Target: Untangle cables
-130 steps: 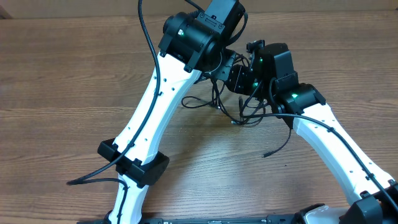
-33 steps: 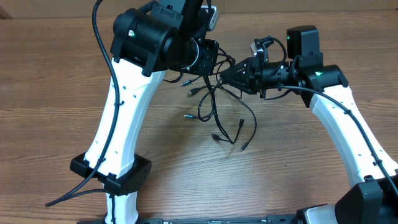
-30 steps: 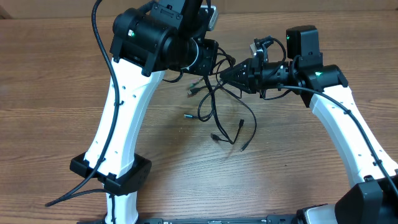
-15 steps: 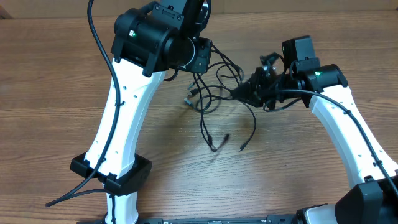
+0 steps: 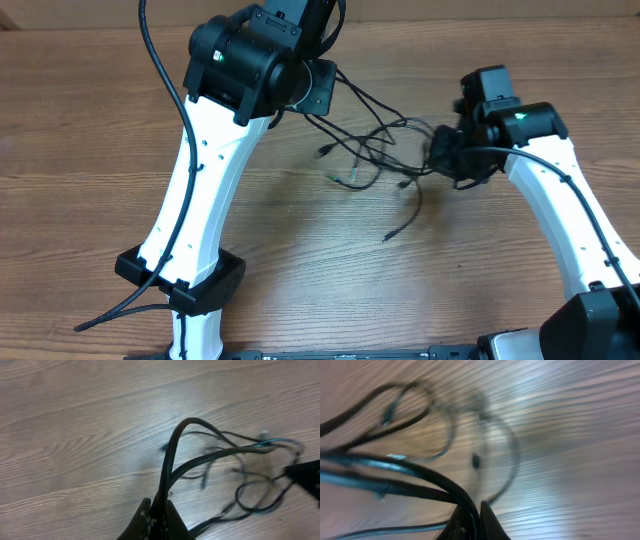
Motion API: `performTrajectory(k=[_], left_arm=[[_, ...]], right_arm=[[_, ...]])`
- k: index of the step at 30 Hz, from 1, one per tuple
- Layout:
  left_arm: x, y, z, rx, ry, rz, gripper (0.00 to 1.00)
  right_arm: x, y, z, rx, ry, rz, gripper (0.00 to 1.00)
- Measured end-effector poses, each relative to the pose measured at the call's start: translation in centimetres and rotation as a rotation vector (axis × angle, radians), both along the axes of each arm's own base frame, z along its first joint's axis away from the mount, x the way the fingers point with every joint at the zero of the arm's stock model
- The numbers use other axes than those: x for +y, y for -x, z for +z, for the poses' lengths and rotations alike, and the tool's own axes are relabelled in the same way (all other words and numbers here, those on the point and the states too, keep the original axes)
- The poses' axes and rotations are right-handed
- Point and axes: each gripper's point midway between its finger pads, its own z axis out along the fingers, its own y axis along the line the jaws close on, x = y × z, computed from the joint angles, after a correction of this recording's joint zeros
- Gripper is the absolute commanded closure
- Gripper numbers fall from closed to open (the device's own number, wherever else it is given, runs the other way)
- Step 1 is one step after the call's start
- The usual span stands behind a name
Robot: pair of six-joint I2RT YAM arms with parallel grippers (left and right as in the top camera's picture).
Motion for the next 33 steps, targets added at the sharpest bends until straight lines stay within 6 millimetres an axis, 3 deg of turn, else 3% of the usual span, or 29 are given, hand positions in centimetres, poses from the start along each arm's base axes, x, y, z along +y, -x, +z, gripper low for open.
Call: performTrajectory(k=[6, 7, 11, 16, 23, 29, 32, 33], left_arm=[[0.6, -0.3, 0.3, -0.030, -0.040, 0.023, 0.96], [1.3, -0.5, 0.5, -0.046, -0.060, 0.042, 0.96], [3.1, -0.6, 1.7, -0.093, -0.091, 0.090, 0.96], [7.0, -0.3, 4.3, -0.160, -0.093, 0.183, 0.96], [10.8, -0.4, 5.6, -0.188, -0.089, 0.277, 0.96], [10.3, -0.3, 5.5, -0.175, -0.060, 0.259, 0.96], [9.9, -0.2, 5.4, -0.165, -0.041, 0.244, 0.96], [9.7, -0.1, 5.3, -0.161, -0.031, 0.236, 0.96]], right_arm=[[-6.0, -0.6, -0.2, -0.012, 0.181, -0.126, 0.92], [-7.6, -0.6, -0.2, -0.010, 0.216, -0.163, 0.92], [-10.9, -0.4, -0.1, -0.004, 0.276, -0.243, 0.92], [-13.3, 0.0, 0.0, 0.008, 0.320, -0.302, 0.91], [-13.1, -0.1, 0.0, 0.005, 0.298, -0.290, 0.96], [-10.3, -0.4, -0.2, -0.002, 0.162, -0.146, 0.94], [-8.7, 0.3, -0.3, 0.020, 0.088, -0.063, 0.87], [-8.3, 0.5, -0.3, 0.026, 0.071, -0.050, 0.80]])
